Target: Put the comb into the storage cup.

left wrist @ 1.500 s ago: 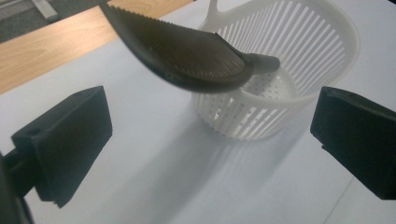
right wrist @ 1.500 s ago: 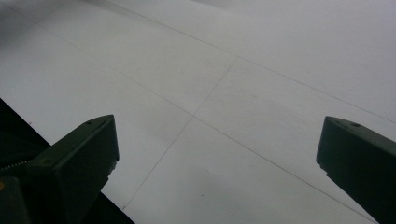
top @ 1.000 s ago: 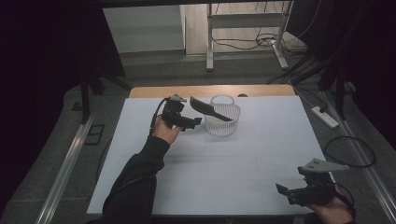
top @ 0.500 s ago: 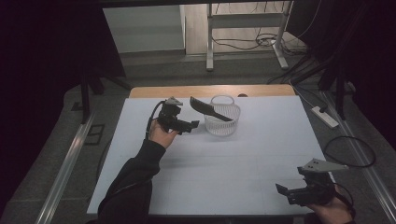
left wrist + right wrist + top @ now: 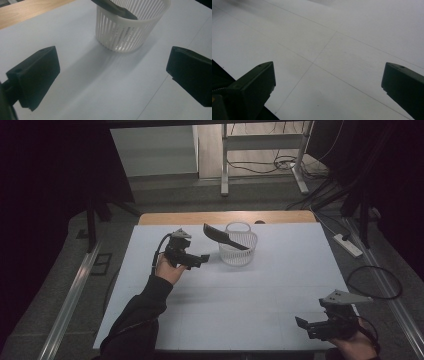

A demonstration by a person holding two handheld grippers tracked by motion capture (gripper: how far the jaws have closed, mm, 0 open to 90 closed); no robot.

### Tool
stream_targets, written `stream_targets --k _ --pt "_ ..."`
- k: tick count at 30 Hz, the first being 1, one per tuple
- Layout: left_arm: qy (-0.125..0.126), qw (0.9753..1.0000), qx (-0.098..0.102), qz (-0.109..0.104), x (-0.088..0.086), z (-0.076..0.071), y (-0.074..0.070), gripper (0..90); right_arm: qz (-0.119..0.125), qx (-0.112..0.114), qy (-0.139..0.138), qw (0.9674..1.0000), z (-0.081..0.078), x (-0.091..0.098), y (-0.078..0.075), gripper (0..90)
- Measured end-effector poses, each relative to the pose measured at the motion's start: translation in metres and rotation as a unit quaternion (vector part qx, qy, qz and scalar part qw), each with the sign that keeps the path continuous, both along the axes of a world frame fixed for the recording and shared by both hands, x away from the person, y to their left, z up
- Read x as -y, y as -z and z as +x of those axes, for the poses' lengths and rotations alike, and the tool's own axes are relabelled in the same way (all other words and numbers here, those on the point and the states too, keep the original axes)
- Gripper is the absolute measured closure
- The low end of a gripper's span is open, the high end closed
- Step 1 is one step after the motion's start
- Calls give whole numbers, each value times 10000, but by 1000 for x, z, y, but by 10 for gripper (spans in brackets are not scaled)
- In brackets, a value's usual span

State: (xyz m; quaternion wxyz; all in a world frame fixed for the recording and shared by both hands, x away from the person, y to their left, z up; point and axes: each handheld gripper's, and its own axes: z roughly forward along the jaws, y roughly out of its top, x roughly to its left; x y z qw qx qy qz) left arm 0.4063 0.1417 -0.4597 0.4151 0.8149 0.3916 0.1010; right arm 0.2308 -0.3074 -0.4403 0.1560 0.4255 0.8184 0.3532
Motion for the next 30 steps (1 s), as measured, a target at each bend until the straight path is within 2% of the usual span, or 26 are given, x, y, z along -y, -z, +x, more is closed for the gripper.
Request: stream_targets --k 7,13,30 --pt "40 9998 -7 175 1 -5 3 0 22 -28 14 10000 1 1 0 0" --pt "46 9998 -51 184 -2 -12 3 0 31 -63 38 10000 2 1 0 0" --pt "-39 9998 38 214 -17 -33 -5 0 -62 -68 12 10000 2 -1 1 0"
